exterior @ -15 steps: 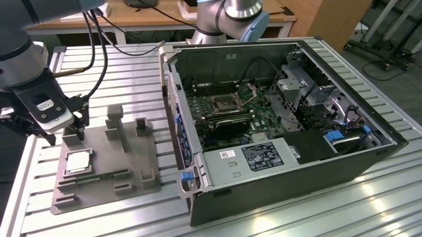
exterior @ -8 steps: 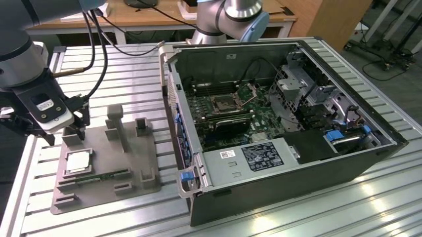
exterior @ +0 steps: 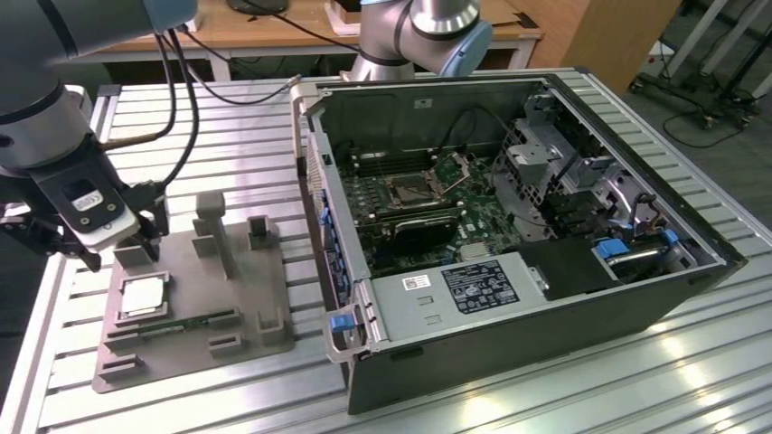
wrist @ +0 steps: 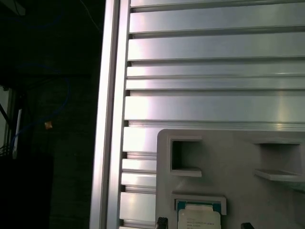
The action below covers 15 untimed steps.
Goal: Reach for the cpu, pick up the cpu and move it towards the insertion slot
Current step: 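Pick up the cpu and move it towards the insertion slot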
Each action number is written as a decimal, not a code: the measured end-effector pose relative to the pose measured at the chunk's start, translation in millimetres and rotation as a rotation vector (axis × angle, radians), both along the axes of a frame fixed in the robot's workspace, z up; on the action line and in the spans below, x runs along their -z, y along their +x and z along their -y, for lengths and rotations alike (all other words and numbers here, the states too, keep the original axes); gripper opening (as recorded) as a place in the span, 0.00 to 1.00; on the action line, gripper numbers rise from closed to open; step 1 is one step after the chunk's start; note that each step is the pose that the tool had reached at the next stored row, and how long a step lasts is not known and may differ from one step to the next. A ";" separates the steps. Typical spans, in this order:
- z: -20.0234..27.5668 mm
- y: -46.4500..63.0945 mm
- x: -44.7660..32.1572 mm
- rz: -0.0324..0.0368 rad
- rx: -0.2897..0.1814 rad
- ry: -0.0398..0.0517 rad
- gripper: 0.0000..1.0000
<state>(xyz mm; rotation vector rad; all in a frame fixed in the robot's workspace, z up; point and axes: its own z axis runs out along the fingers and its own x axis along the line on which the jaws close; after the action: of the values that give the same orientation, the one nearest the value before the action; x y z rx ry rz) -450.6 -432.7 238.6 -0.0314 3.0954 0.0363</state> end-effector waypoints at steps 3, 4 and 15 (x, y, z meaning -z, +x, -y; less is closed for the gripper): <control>0.7 0.0 4.2 0.0001 0.000 -0.0034 0.67; 1.0 0.0 5.8 0.0000 0.000 -0.0042 0.67; 10.2 0.0 22.3 -0.0032 0.000 -0.0090 0.74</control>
<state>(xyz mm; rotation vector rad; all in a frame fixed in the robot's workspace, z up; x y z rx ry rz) -450.6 -442.9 216.3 -0.0313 3.0988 0.0224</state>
